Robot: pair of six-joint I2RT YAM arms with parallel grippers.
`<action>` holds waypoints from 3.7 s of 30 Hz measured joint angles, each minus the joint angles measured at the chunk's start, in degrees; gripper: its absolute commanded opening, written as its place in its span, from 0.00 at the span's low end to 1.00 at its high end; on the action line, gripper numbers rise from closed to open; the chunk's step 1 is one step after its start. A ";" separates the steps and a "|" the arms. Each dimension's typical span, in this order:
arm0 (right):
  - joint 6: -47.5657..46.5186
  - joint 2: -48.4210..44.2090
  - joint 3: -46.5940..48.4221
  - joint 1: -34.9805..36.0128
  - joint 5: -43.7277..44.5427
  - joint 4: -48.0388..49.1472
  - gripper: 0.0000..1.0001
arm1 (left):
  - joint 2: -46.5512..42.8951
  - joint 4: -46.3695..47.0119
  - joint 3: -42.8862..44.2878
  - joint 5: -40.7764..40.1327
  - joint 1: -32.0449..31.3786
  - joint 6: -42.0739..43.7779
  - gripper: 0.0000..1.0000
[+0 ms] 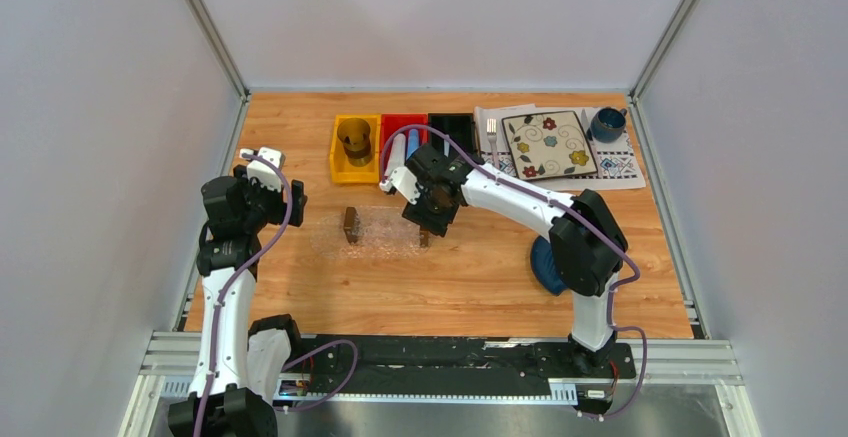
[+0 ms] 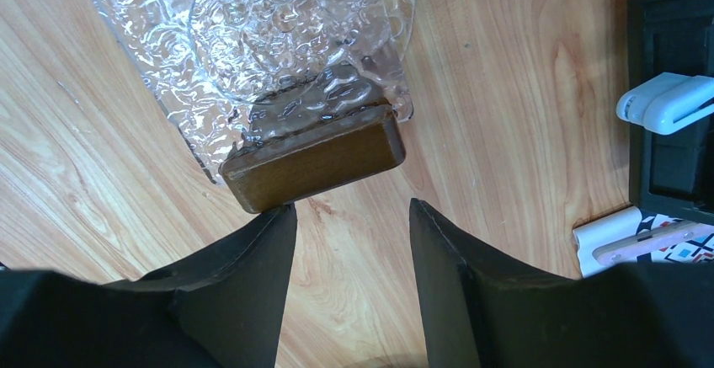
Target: Prepare toiletry sets of a toothbrush and toothpaste on the tray
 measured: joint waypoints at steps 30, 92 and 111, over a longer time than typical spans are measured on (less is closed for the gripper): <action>-0.17 -1.60 -3.41 -1.31 8.76 0.48 0.67 | 18.58 6.10 2.10 2.95 -7.89 3.80 0.91; 0.44 -7.80 -11.39 -4.26 10.14 4.63 0.68 | 30.73 9.29 4.15 -8.63 -19.30 3.39 0.88; 1.95 -10.56 -11.89 -7.91 12.15 5.46 0.70 | 38.38 -1.86 37.38 -9.20 -19.34 4.09 0.79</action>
